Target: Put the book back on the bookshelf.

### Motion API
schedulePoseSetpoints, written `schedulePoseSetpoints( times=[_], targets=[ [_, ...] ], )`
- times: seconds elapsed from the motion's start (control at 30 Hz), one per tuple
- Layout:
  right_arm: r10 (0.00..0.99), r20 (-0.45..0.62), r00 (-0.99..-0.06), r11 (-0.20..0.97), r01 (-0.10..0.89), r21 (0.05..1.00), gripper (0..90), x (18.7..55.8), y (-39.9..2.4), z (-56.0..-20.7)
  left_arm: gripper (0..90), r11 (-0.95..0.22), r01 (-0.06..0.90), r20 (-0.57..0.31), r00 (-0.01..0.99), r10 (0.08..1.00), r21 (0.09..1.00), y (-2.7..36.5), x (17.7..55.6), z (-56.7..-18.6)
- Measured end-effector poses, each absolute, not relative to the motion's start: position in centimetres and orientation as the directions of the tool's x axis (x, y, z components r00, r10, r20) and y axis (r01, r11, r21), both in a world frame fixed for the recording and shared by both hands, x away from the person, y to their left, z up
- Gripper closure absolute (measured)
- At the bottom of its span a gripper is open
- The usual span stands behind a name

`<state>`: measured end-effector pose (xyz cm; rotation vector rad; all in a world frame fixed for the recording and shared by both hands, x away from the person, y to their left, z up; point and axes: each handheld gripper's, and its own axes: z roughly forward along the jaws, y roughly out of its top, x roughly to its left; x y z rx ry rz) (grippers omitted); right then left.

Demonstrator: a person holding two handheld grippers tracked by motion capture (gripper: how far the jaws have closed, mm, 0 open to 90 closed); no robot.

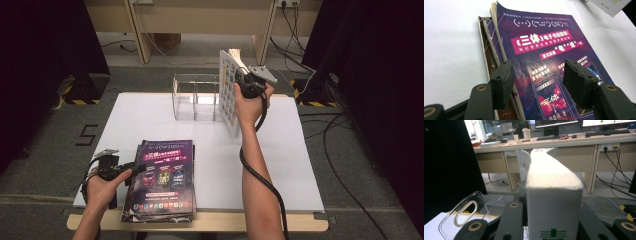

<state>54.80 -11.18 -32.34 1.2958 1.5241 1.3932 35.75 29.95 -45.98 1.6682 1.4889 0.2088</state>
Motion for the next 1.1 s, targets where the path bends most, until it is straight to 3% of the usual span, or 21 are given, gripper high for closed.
schedulePoseSetpoints(
  times=[0.4,1.1],
  targets=[
    [0.957,0.120,-0.265,-0.069,0.194,0.979,74.1,55.2,-11.1,-33.0,40.8,0.089,0.733,-0.406,0.267,0.874,0.674,30.0,35.8,-46.2],
    [0.956,0.088,-0.279,-0.024,0.224,0.974,73.5,51.8,-11.8,-33.9,40.6,0.089,0.731,-0.408,0.272,0.872,0.677,29.6,35.8,-46.1]
  ],
)
